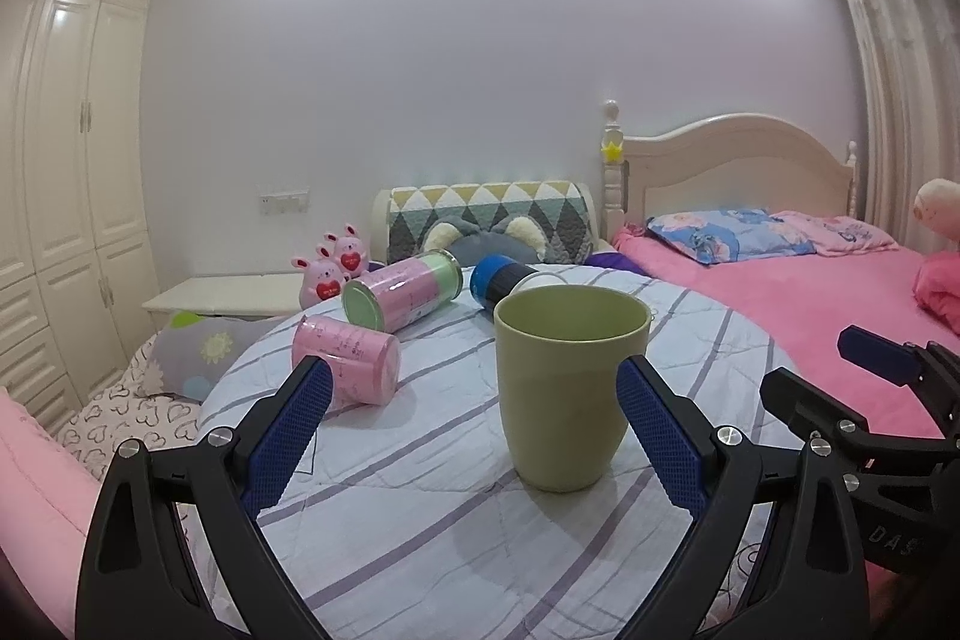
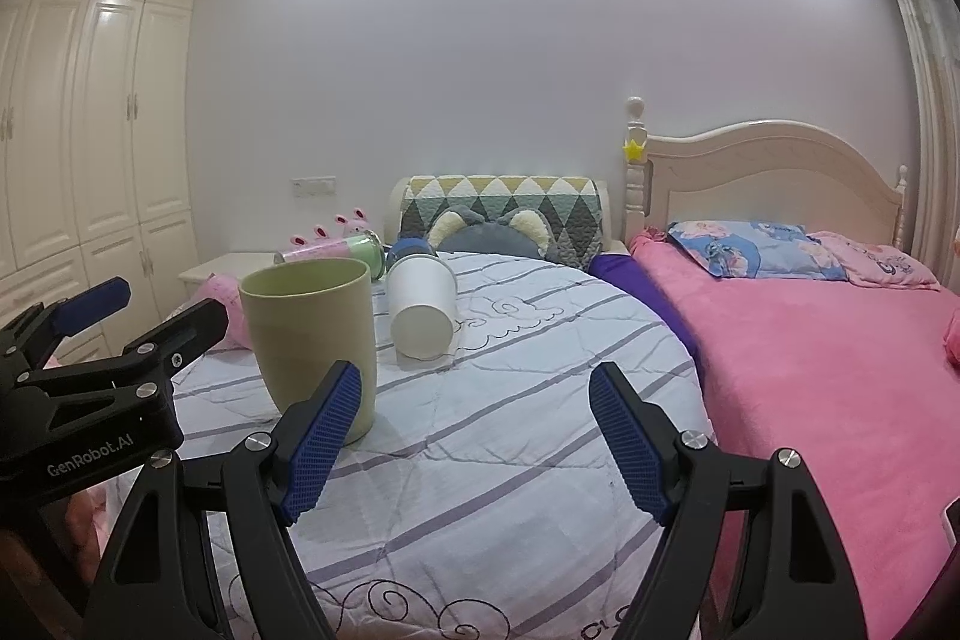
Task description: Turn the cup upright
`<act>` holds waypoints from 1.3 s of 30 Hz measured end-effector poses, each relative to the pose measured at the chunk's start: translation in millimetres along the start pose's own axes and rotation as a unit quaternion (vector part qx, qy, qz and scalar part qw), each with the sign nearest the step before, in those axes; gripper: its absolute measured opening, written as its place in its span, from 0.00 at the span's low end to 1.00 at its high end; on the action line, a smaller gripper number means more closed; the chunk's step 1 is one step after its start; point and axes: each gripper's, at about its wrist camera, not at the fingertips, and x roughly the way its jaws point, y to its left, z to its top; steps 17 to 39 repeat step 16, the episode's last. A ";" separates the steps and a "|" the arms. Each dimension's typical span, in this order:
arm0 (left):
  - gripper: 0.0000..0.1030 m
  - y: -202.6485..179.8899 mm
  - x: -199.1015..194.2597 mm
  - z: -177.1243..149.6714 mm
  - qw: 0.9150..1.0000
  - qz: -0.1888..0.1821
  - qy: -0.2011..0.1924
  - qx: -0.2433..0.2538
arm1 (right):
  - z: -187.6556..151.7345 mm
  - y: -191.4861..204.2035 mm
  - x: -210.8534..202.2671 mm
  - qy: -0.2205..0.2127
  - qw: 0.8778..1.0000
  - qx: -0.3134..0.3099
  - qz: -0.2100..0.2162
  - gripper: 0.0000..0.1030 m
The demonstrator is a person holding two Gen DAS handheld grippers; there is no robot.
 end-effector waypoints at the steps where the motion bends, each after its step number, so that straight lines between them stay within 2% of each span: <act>1: 0.94 -0.3 -0.3 0.1 1.000 0.002 -0.001 0.001 | -0.4 -0.2 -0.2 0.002 1.000 0.001 0.001 0.78; 39: 0.94 -4.0 -3.6 0.9 1.000 0.010 -0.001 0.003 | -4.5 2.9 -1.9 0.007 1.000 -0.010 -0.001 0.78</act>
